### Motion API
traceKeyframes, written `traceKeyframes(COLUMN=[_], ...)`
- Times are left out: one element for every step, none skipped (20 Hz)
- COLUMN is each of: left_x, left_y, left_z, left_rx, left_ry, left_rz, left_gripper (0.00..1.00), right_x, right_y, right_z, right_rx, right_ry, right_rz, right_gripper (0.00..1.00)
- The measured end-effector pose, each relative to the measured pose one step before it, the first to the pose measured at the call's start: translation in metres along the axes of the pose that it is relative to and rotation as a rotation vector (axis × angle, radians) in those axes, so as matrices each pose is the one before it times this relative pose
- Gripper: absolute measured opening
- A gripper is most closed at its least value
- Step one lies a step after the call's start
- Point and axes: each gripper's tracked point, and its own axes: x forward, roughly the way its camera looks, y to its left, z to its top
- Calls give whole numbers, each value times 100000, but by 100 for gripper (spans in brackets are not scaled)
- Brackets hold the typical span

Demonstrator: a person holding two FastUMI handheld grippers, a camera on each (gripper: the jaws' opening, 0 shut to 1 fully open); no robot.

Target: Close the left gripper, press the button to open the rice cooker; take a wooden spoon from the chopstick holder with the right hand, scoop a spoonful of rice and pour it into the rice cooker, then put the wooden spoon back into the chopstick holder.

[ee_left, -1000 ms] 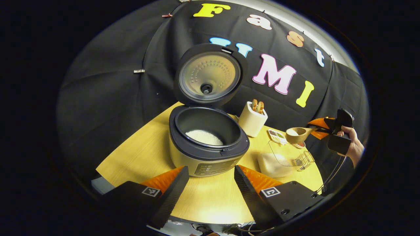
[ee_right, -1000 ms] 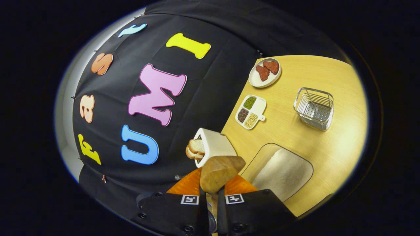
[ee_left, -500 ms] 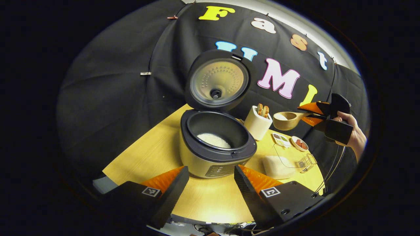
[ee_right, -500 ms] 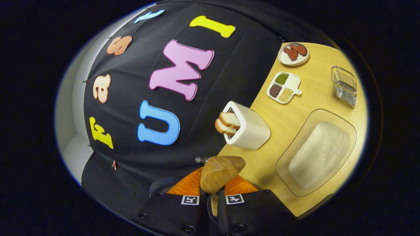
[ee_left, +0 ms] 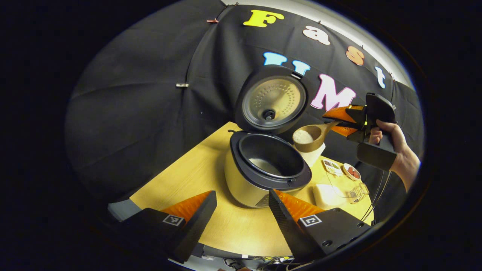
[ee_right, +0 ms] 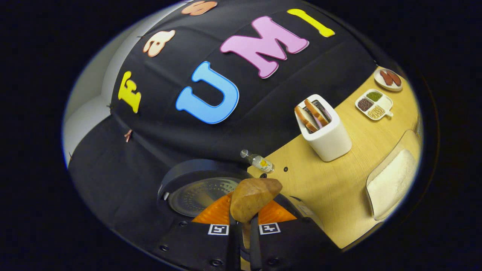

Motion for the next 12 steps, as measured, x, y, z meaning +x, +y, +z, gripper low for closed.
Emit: traceKeyframes(left_x=[-88,-98,-196,-24,-131,-2,-64,-98,-38,59,1,102], left_y=[478,302,293,223,208,242,229,28,-41,106,84,26], left_z=[47,110,39,-123,-145,-82,-9,-83,27,-198,-147,-100], left_rx=[-960,-1287,-1345,-1370,-1033,-675,-305,-209,-9,178,406,585], left_ry=[-146,-184,-295,147,528,-230,-201,-110,-32,119,442,316], left_rz=[511,267,190,229,429,328,260,-268,-602,-482,-107,124], left_gripper=[96,96,96,96,96,96,96,96,96,96,96,96], right_x=[413,431,505,355,413,415,336,280,222,118,63,124], right_y=[442,380,419,197,-18,61,178,180,242,167,361,436], right_z=[-552,-402,-264,-461,-458,-350,-287,-304,-376,-555,-486,-332], right_rx=[-6245,-5698,-5225,-4711,-4367,-4258,-4360,-4568,-5336,-5190,-5296,-5297], right_ry=[-423,-763,-1156,-759,-415,-612,-850,-617,-43,898,577,-145], right_rz=[129,-158,-230,-399,-971,-761,-42,272,699,493,1337,1744], right_gripper=[14,14,14,14,14,14,14,14,14,14,14,14])
